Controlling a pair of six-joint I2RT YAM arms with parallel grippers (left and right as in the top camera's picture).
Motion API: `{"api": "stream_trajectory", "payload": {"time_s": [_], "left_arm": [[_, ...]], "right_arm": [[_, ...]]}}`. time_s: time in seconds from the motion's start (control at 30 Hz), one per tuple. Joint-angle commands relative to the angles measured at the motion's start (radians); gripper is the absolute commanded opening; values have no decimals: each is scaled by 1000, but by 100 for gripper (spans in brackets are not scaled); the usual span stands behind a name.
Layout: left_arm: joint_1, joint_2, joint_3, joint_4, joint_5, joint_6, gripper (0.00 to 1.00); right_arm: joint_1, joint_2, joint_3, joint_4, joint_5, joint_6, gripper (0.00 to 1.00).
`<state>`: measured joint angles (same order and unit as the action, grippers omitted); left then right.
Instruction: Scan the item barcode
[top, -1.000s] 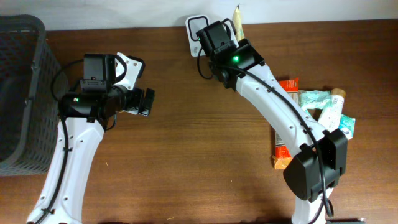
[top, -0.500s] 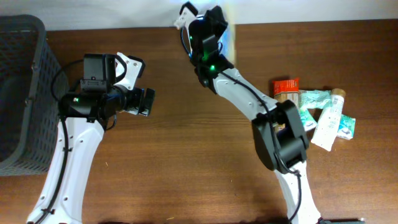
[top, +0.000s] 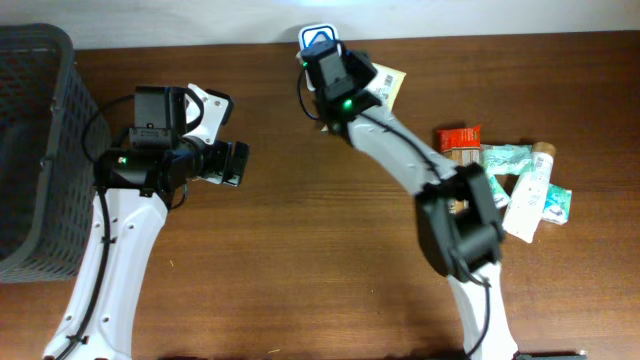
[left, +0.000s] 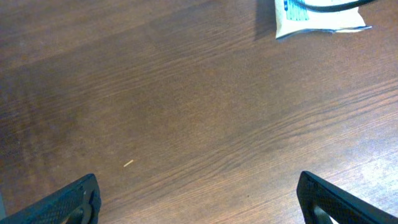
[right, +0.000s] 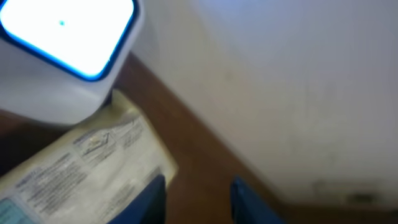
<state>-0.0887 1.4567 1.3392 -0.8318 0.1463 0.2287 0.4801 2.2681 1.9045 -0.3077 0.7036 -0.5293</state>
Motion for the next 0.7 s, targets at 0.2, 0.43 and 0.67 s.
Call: {"api": "stream_trajectory", "payload": {"time_s": [0.2, 0.43, 0.67], "left_arm": [[-2, -10, 7, 0, 10, 12, 99], [-2, -10, 7, 0, 10, 12, 99], [-2, -10, 7, 0, 10, 12, 99]], "right_arm": [[-435, -86, 8, -463, -1209, 905, 56], [-438, 142, 7, -467, -1423, 875, 79], [-321, 256, 1, -323, -1424, 1011, 82]]}}
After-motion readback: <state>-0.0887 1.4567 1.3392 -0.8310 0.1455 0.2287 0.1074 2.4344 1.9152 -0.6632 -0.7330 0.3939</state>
